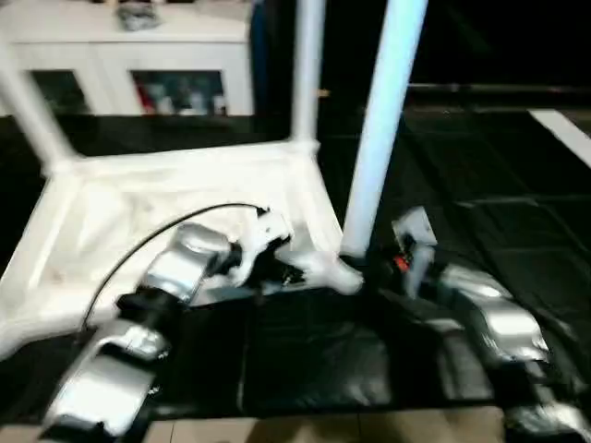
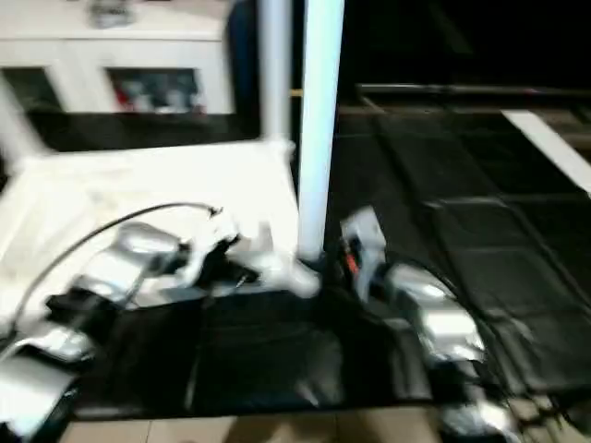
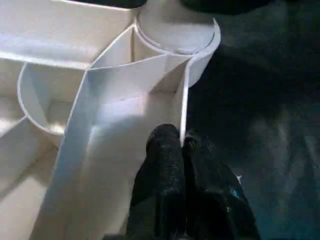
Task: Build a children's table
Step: Rotate leg to tighten, then rotate table base
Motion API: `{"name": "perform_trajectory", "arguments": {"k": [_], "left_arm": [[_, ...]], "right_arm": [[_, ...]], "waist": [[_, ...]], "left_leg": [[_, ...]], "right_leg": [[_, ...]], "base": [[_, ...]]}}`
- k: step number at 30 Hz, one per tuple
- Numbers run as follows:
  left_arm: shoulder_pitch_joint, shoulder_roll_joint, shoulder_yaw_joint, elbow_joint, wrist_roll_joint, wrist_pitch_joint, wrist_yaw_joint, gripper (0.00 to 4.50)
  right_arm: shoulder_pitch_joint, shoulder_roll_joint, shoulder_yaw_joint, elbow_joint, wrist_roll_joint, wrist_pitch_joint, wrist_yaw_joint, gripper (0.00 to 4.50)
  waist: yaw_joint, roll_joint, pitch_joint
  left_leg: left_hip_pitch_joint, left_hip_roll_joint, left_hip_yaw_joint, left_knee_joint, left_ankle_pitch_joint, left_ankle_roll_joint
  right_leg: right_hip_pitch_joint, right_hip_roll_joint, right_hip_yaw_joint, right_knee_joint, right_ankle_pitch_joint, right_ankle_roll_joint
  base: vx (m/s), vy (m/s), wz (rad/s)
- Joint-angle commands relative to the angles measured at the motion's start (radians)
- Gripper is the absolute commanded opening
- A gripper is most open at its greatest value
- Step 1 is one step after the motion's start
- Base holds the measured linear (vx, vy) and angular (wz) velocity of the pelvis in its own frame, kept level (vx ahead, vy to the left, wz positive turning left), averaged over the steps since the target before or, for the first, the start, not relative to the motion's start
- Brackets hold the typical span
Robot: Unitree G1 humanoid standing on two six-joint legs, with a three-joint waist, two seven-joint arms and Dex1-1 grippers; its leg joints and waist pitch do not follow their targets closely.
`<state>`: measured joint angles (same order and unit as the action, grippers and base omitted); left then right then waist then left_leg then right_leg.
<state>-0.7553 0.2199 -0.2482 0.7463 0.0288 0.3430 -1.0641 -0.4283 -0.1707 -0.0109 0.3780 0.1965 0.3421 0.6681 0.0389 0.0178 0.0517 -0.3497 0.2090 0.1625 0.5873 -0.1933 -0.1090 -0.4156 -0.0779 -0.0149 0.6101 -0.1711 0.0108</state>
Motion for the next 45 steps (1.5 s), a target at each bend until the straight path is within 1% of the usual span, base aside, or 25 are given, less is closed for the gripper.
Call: {"name": "perform_trajectory", "arguments": {"k": [1, 3, 5, 7, 9, 11, 12, 13, 15, 17, 18, 22, 26, 29, 31, 32, 34, 35, 37, 39, 40, 41, 42, 43, 45], "left_arm": [[-0.055, -0.107, 0.016, -0.001, -0.050, -0.004, 0.066, 0.00], [-0.087, -0.154, 0.049, 0.045, -0.050, -0.005, 0.165, 0.00], [-0.112, -0.193, 0.077, 0.082, -0.050, -0.025, 0.259, 0.00], [-0.116, -0.198, 0.074, 0.088, -0.041, -0.033, 0.267, 0.00], [-0.115, -0.191, 0.049, 0.090, -0.016, -0.052, 0.250, 0.00], [-0.109, -0.176, 0.034, 0.088, 0.000, -0.067, 0.226, 0.00], [-0.103, -0.160, 0.022, 0.085, 0.011, -0.082, 0.203, 0.00], [-0.098, -0.139, 0.007, 0.086, 0.023, -0.104, 0.172, 0.00], [-0.094, -0.121, -0.001, 0.090, 0.030, -0.123, 0.143, 0.00], [-0.091, -0.106, -0.005, 0.092, 0.031, -0.134, 0.119, 0.00], [-0.081, -0.083, -0.018, 0.085, 0.038, -0.156, 0.083, 0.00], [-0.064, -0.044, -0.036, 0.070, 0.046, -0.195, 0.017, 0.00], [-0.054, -0.008, -0.049, 0.076, 0.050, -0.259, -0.046, 0.00], [-0.045, 0.008, -0.052, 0.063, 0.047, -0.286, -0.077, 0.00], [-0.037, 0.015, -0.043, 0.040, 0.030, -0.268, -0.088, 0.00], [-0.030, 0.020, -0.038, 0.018, 0.018, -0.253, -0.100, 0.00], [-0.015, 0.030, -0.024, -0.043, -0.015, -0.208, -0.123, 0.44], [-0.009, 0.035, -0.021, -0.063, -0.022, -0.192, -0.128, 0.44], [0.001, 0.044, -0.019, -0.095, -0.029, -0.172, -0.136, 0.60], [0.052, 0.093, -0.022, -0.226, -0.048, -0.109, -0.176, 0.92], [0.057, 0.098, -0.023, -0.236, -0.049, -0.105, -0.179, 0.92], [0.067, 0.112, -0.025, -0.261, -0.050, -0.089, -0.189, 0.92], [0.091, 0.145, -0.031, -0.319, -0.053, -0.058, -0.215, 0.99], [0.091, 0.145, -0.031, -0.319, -0.053, -0.058, -0.215, 0.99], [0.157, 0.248, -0.033, -0.477, -0.065, 0.040, -0.273, 1.34]], "right_arm": [[-0.017, 0.101, 0.070, 0.046, -0.013, 0.048, -0.080, 2.02], [-0.046, 0.161, 0.058, 0.077, -0.034, 0.046, -0.182, 2.02], [-0.080, 0.206, 0.039, 0.125, -0.050, 0.041, -0.285, 2.02], [-0.084, 0.211, 0.041, 0.136, -0.056, 0.018, -0.283, 2.02], [-0.083, 0.213, 0.040, 0.136, -0.061, -0.001, -0.281, 2.66], [-0.075, 0.202, 0.043, 0.124, -0.071, -0.008, -0.274, 2.68], [-0.066, 0.191, 0.040, 0.114, -0.071, -0.012, -0.264, 2.94], [-0.054, 0.177, 0.033, 0.102, -0.070, -0.017, -0.253, 2.94], [-0.038, 0.159, 0.025, 0.086, -0.067, -0.027, -0.234, 3.12], [-0.018, 0.135, 0.021, 0.065, -0.059, -0.039, -0.204, 3.40], [0.018, 0.101, 0.010, 0.027, -0.037, -0.045, -0.158, 3.40], [0.091, 0.028, 0.014, -0.056, 0.002, -0.041, -0.043, 3.67], [0.190, -0.085, 0.002, -0.176, 0.052, -0.031, 0.116, 4.02], [0.227, -0.134, -0.014, -0.230, 0.092, -0.017, 0.184, 4.29], [0.263, -0.182, -0.019, -0.302, 0.143, 0.023, 0.251, 4.46], [0.280, -0.205, -0.019, -0.341, 0.171, 0.046, 0.285, 4.46], [0.310, -0.247, -0.015, -0.407, 0.226, 0.086, 0.343, 4.50], [0.313, -0.251, -0.012, -0.416, 0.233, 0.091, 0.351, 4.50], [0.316, -0.253, -0.007, -0.426, 0.240, 0.098, 0.358, 4.50], [0.302, -0.218, 0.032, -0.450, 0.238, 0.102, 0.358, 4.50], [0.301, -0.216, 0.036, -0.453, 0.238, 0.102, 0.358, 4.50], [0.297, -0.207, 0.044, -0.456, 0.237, 0.101, 0.352, 4.50], [0.288, -0.190, 0.059, -0.463, 0.241, 0.104, 0.342, 4.50], [0.288, -0.190, 0.059, -0.463, 0.241, 0.104, 0.342, 4.50], [0.260, -0.146, 0.097, -0.470, 0.248, 0.110, 0.317, 4.50]], "waist": [[0.005, 0.008, -0.062], [-0.003, 0.004, -0.065], [-0.005, 0.009, -0.066], [-0.003, 0.007, -0.069], [-0.001, 0.008, -0.072], [-0.001, 0.007, -0.070], [-0.001, 0.009, -0.069], [0.001, 0.004, -0.068], [0.000, 0.006, -0.068], [0.002, 0.007, -0.071], [0.008, -0.009, -0.071], [0.016, -0.001, -0.074], [0.032, -0.004, -0.069], [0.029, -0.007, -0.067], [0.032, -0.007, -0.067], [0.038, -0.013, -0.068], [0.045, -0.014, -0.069], [0.047, -0.019, -0.068], [0.049, -0.015, -0.068], [0.048, -0.021, -0.063], [0.045, -0.024, -0.062], [0.042, -0.020, -0.061], [0.039, -0.033, -0.061], [0.041, -0.027, -0.062], [0.034, -0.033, -0.061]], "left_leg": [[-0.009, -0.014, 0.008, -0.071, -0.228, -0.015], [-0.009, -0.016, 0.010, -0.068, -0.217, -0.010], [-0.011, -0.015, 0.009, -0.068, -0.204, -0.007], [-0.008, -0.013, 0.010, -0.068, -0.196, 0.004], [-0.012, -0.012, 0.010, -0.066, -0.168, 0.023], [-0.011, -0.012, 0.011, -0.068, -0.168, 0.034], [-0.011, -0.010, 0.012, -0.069, -0.172, 0.035], [-0.010, -0.010, 0.011, -0.071, -0.178, 0.038], [-0.010, -0.009, 0.011, -0.072, -0.179, 0.039], [-0.009, -0.007, 0.012, -0.069, -0.157, 0.045], [-0.012, -0.008, 0.012, -0.069, -0.137, 0.057], [-0.010, -0.004, 0.015, -0.065, -0.094, 0.090], [-0.009, -0.001, 0.016, -0.067, -0.137, 0.095], [-0.011, 0.000, 0.015, -0.069, -0.152, 0.082], [-0.007, 0.002, 0.016, -0.068, -0.154, 0.082], [-0.010, 0.002, 0.015, -0.067, -0.140, 0.090], [-0.012, 0.004, 0.014, -0.066, -0.120, 0.102], [-0.013, 0.005, 0.016, -0.065, -0.112, 0.110], [-0.012, 0.006, 0.016, -0.067, -0.119, 0.098], [-0.012, 0.008, 0.016, -0.071, -0.141, 0.077], [-0.015, 0.008, 0.015, -0.073, -0.144, 0.074], [-0.012, 0.006, 0.016, -0.073, -0.153, 0.066], [-0.011, 0.005, 0.018, -0.073, -0.156, 0.065], [-0.010, 0.008, 0.014, -0.075, -0.151, 0.058], [-0.013, 0.009, 0.013, -0.080, -0.147, 0.049]], "right_leg": [[0.055, -0.026, 0.012, -0.088, -0.313, -0.191], [0.056, -0.024, 0.012, -0.088, -0.288, -0.200], [0.057, -0.024, 0.013, -0.084, -0.256, -0.208], [0.060, -0.024, 0.013, -0.084, -0.221, -0.212], [0.065, -0.025, 0.012, -0.077, -0.140, -0.232], [0.065, -0.026, 0.012, -0.078, -0.127, -0.242], [0.066, -0.027, 0.012, -0.079, -0.134, -0.242], [0.066, -0.028, 0.012, -0.082, -0.155, -0.238], [0.067, -0.028, 0.013, -0.082, -0.158, -0.234], [0.068, -0.029, 0.014, -0.077, -0.109, -0.247], [0.075, -0.030, 0.014, -0.075, -0.091, -0.248], [0.071, -0.029, 0.014, -0.067, -0.003, -0.270], [0.072, -0.033, 0.014, -0.074, -0.064, -0.264], [0.069, -0.034, 0.013, -0.077, -0.123, -0.252], [0.068, -0.033, 0.016, -0.078, -0.123, -0.253], [0.073, -0.033, 0.016, -0.074, -0.101, -0.253], [0.074, -0.035, 0.016, -0.069, -0.082, -0.251], [0.070, -0.036, 0.016, -0.069, -0.077, -0.255], [0.065, -0.039, 0.014, -0.072, -0.125, -0.255], [0.062, -0.040, 0.015, -0.074, -0.185, -0.243], [0.063, -0.040, 0.014, -0.075, -0.199, -0.237], [0.058, -0.036, 0.014, -0.078, -0.223, -0.223], [0.057, -0.034, 0.014, -0.080, -0.236, -0.211], [0.058, -0.038, 0.015, -0.074, -0.236, -0.210], [0.055, -0.037, 0.015, -0.071, -0.239, -0.201]], "base": [[0.000, 0.000, 0.00], [0.000, 0.000, 0.00], [0.000, 0.000, 0.00], [0.000, 0.000, 0.00], [0.000, 0.000, 0.00], [0.000, 0.000, 0.00], [0.000, 0.000, 0.00], [0.000, 0.000, 0.00], [0.000, 0.000, 0.00], [0.000, 0.000, 0.00], [0.000, 0.000, 0.00], [0.000, 0.000, 0.00], [0.000, 0.000, 0.00], [0.000, 0.000, 0.00], [0.000, 0.000, 0.00], [0.000, 0.000, 0.00], [0.000, 0.000, 0.00], [0.000, 0.000, 0.00], [0.000, 0.000, 0.00], [0.000, 0.000, 0.00], [0.000, 0.000, 0.00], [0.000, 0.000, 0.00], [0.000, 0.000, 0.00], [0.000, 0.000, 0.00], [0.000, 0.000, 0.00]]}}
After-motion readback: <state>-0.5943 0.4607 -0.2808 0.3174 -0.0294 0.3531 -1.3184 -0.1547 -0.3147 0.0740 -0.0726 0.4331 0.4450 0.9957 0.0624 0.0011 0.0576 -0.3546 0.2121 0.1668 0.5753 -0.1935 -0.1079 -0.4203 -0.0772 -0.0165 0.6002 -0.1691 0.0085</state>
